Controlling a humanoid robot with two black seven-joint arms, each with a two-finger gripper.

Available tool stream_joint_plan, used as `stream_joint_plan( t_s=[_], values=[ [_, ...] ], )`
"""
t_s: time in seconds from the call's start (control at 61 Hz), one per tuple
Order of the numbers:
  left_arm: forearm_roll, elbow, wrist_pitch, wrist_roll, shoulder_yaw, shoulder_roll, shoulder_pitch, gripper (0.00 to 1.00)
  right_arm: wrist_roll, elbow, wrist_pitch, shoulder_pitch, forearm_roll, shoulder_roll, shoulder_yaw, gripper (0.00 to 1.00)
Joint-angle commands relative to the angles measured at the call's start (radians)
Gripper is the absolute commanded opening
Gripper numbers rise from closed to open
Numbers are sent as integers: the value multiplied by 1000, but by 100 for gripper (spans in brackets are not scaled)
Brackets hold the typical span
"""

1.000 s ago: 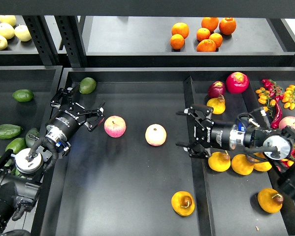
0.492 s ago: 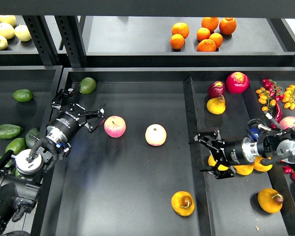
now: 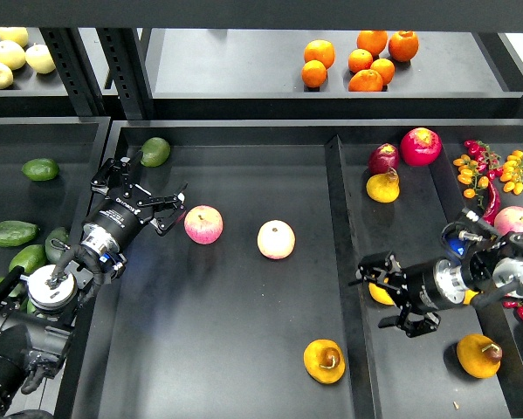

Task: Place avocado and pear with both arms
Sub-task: 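Move the right gripper down toward the yellow pear in the middle bin, then close the right gripper around the yellow pear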

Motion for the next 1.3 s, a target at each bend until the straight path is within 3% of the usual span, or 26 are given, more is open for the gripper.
stream_joint_plan(
  t_s=[0.0, 0.82, 1.279],
  values=[
    [0, 4, 0, 0, 6, 0, 1, 99, 0, -10, 0, -18, 3, 30, -3, 100],
    [0, -1, 0, 0, 9, 0, 2, 99, 0, -64, 0, -81, 0, 118, 4, 100],
    [0, -4, 0, 0, 9, 0, 7, 99, 0, -76, 0, -84, -38, 118, 15, 75]
  ],
)
